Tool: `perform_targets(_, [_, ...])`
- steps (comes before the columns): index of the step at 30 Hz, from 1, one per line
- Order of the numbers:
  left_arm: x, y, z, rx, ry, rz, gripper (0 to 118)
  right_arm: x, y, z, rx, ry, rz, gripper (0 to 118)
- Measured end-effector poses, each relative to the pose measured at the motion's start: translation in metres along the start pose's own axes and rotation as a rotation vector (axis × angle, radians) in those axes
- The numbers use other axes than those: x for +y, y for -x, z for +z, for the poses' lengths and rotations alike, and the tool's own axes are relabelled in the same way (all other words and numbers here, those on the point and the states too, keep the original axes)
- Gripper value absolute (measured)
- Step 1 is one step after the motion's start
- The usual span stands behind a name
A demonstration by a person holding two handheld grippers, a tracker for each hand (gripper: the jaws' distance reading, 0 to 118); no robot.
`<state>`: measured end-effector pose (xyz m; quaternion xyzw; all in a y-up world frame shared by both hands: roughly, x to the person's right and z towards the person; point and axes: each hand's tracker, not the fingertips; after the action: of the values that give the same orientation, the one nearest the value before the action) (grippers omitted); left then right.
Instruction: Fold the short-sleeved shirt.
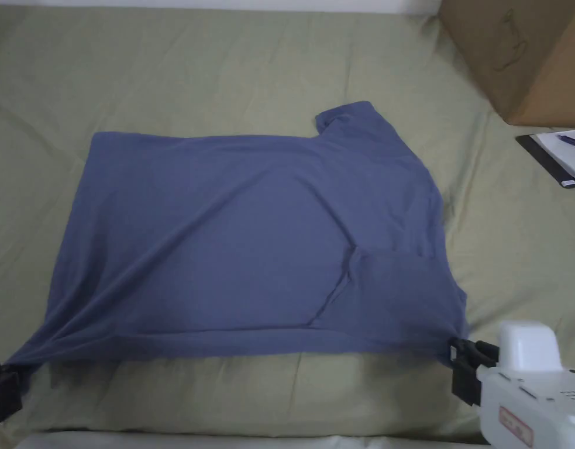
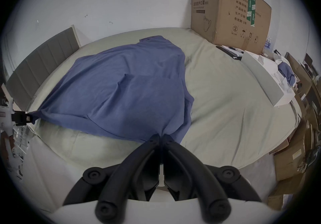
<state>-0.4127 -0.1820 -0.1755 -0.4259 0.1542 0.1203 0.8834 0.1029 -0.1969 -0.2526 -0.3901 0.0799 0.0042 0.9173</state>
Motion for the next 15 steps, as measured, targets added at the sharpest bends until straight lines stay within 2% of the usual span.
perform_targets(6, [0.051, 0.0, -0.005, 0.032, -0.057, -0.052, 0, 0.061, 0.0, 0.003, 0.001, -0.066, -0.01, 2])
perform_targets(13, [0.149, -0.032, -0.069, 0.04, -0.07, -0.171, 0, 0.134, 0.001, -0.069, -0.042, -0.073, -0.021, 2])
perform_targets(15, [0.169, -0.042, -0.099, 0.044, -0.022, -0.191, 0, 0.145, 0.007, -0.1, -0.104, -0.038, 0.039, 2])
